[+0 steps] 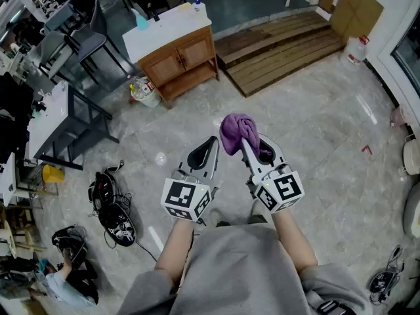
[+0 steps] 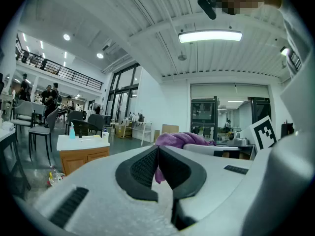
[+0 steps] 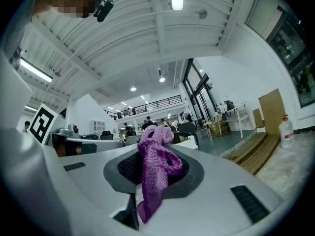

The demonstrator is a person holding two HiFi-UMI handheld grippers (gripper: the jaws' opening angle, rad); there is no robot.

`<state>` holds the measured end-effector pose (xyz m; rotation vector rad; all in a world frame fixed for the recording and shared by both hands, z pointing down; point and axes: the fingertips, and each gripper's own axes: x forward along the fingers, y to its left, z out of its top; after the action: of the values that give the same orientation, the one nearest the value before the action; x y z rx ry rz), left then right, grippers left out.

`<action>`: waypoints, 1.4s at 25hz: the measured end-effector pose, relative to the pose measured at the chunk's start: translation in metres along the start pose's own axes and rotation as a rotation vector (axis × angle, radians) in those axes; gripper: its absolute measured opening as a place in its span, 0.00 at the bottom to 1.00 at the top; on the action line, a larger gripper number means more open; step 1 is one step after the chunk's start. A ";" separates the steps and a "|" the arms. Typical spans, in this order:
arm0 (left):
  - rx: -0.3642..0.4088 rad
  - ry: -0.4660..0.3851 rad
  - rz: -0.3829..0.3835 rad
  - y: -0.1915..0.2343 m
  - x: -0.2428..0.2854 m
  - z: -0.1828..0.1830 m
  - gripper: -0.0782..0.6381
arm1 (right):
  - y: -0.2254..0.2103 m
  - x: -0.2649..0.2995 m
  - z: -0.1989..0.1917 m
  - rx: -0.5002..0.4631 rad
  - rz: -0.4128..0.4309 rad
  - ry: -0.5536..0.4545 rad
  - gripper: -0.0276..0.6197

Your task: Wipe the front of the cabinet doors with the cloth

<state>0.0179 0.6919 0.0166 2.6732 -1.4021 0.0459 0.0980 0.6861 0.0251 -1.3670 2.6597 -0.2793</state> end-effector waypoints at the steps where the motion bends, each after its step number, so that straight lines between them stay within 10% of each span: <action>1: -0.004 0.002 0.000 0.005 -0.006 -0.001 0.12 | 0.007 0.002 -0.001 -0.002 0.000 0.002 0.15; 18: -0.031 0.028 -0.026 0.071 -0.076 -0.020 0.12 | 0.090 0.030 -0.035 0.004 -0.037 0.013 0.15; 35: -0.059 0.061 -0.001 0.129 -0.022 -0.026 0.12 | 0.049 0.099 -0.042 0.038 -0.036 0.033 0.15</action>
<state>-0.0998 0.6408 0.0523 2.6019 -1.3621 0.0833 -0.0061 0.6379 0.0510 -1.4121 2.6438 -0.3573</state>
